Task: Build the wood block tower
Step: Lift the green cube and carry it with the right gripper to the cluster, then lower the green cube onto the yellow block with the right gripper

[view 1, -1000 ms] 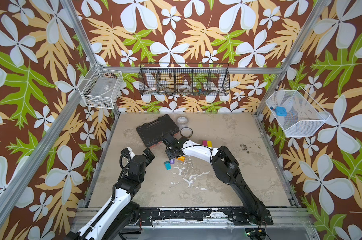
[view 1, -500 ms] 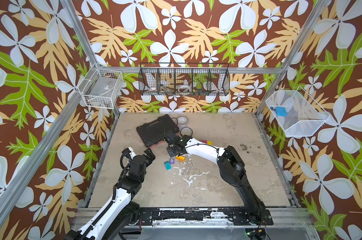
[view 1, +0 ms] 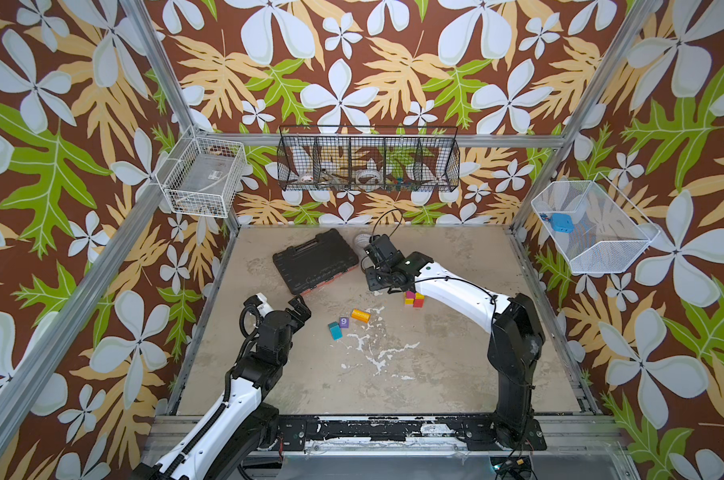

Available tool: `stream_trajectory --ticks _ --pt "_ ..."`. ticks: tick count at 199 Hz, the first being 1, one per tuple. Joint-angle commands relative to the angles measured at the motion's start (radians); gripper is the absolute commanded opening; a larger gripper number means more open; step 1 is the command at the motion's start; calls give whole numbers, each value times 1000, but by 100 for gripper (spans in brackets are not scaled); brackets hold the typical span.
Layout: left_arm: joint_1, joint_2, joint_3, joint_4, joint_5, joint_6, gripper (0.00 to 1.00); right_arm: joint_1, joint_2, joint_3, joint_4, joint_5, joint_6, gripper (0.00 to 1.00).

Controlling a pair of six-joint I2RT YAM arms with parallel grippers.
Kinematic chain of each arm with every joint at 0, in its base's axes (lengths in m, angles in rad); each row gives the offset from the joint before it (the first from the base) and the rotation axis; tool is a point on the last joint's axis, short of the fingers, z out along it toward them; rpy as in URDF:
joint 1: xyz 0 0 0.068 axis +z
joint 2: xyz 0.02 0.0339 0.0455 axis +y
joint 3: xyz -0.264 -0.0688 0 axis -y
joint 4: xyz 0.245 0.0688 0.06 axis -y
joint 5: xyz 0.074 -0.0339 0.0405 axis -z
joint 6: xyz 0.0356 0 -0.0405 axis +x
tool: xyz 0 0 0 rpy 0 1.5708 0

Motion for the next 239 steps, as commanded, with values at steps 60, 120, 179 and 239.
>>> stream_trajectory --ticks 60,120,179,239 --pt "1 2 0 28 -7 9 100 -155 -128 -249 101 9 41 20" --pt "1 6 0 29 1 9 100 -164 -105 -271 78 78 25 20" --pt "1 9 -1 30 -1 9 100 -204 -102 -314 106 12 13 22" --pt "1 15 2 30 4 9 100 -219 -71 -304 107 -18 8 25"
